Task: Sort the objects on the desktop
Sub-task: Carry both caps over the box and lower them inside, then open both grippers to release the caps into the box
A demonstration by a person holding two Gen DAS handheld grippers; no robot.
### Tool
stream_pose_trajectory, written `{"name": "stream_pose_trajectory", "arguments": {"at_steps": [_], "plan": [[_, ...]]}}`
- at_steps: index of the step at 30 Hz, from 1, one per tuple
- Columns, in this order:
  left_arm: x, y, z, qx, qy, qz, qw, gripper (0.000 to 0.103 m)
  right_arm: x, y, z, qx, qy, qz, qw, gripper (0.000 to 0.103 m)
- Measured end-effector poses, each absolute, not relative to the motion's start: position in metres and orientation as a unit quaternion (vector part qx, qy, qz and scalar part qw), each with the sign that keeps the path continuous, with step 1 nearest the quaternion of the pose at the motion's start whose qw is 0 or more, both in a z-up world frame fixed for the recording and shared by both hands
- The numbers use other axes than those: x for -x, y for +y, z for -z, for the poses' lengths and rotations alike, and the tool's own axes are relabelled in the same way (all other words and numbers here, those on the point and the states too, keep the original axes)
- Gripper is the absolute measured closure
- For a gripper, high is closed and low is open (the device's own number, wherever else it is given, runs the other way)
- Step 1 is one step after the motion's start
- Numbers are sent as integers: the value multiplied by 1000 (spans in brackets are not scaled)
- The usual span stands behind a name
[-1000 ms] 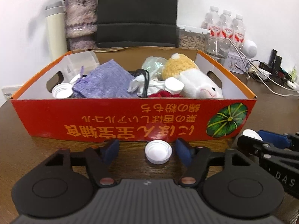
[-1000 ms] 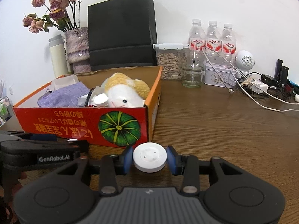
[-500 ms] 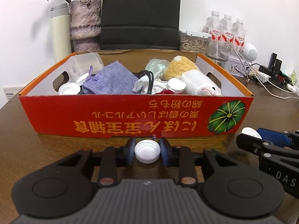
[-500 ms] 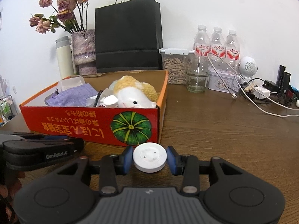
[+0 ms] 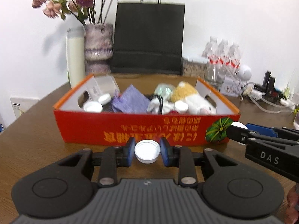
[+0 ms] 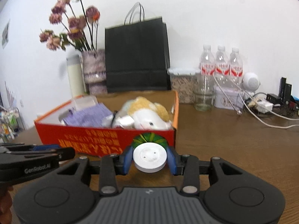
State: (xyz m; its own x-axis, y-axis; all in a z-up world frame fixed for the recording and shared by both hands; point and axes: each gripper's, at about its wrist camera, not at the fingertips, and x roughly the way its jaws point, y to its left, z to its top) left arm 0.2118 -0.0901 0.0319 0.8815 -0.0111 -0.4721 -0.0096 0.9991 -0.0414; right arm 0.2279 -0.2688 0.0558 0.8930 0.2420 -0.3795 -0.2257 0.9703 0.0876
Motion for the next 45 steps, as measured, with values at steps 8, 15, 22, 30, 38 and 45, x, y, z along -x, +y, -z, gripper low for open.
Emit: {"name": "stream_pose_trajectory", "arguments": {"at_steps": [8, 15, 22, 30, 38, 45], "plan": [[-205, -69, -69, 26, 191, 9, 981, 74, -220, -242, -82, -27, 146, -130, 980, 65], [-216, -45, -86, 35, 163, 9, 986, 74, -233, -210, -94, -13, 132, -135, 982, 65], [-247, -25, -85, 35, 156, 6, 987, 74, -264, -184, -94, -3, 128, -135, 983, 65], [-292, -10, -69, 26, 163, -3, 986, 74, -309, -170, -81, 1, 141, -138, 980, 65], [-322, -10, -49, -6, 172, -3, 985, 74, -339, -163, -62, 21, 156, -142, 977, 65], [-333, -10, -38, -16, 177, 4, 984, 73, -346, -162, -53, 32, 162, -145, 975, 65]]}}
